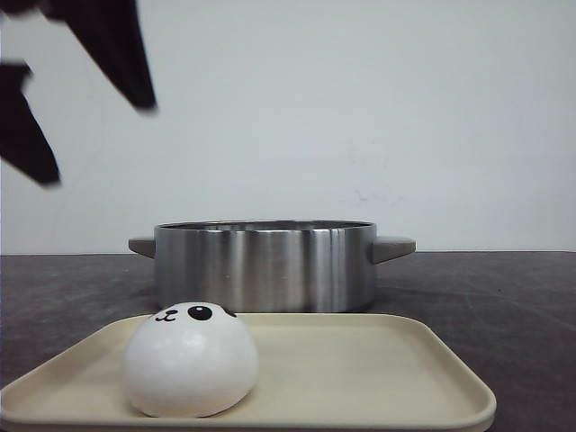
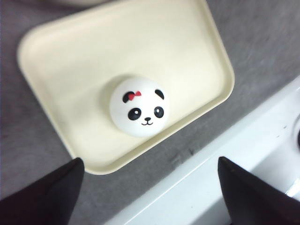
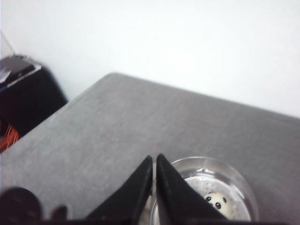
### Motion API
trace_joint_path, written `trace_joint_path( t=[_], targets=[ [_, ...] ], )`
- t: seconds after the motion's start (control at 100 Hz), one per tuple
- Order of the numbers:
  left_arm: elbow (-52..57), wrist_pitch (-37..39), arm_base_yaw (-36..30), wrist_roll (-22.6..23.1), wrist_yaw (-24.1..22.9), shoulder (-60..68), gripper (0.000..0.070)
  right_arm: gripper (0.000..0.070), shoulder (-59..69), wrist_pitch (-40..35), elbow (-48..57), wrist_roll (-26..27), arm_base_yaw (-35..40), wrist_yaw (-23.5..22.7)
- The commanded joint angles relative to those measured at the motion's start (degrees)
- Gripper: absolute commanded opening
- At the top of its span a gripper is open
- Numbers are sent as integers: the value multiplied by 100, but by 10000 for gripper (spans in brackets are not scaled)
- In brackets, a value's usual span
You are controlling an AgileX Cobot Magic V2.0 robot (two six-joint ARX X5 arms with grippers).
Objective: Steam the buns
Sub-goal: 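Lower the left gripper and grasp the last panda bun on the tray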
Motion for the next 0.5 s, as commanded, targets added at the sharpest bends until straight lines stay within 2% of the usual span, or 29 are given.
trace_joint_path(
  t=[0.0,0.17,0.49],
  targets=[
    [72,188,-157,-26,-13,321,559,6,-61,15,76,-59,68,26],
    [72,586,-452,-26,-7,1060,558,6,-240,-136,76,-59,68,295],
    [72,951,-713,42,-50,2149,558,6,-243,-407,76,2,72,313]
  ],
)
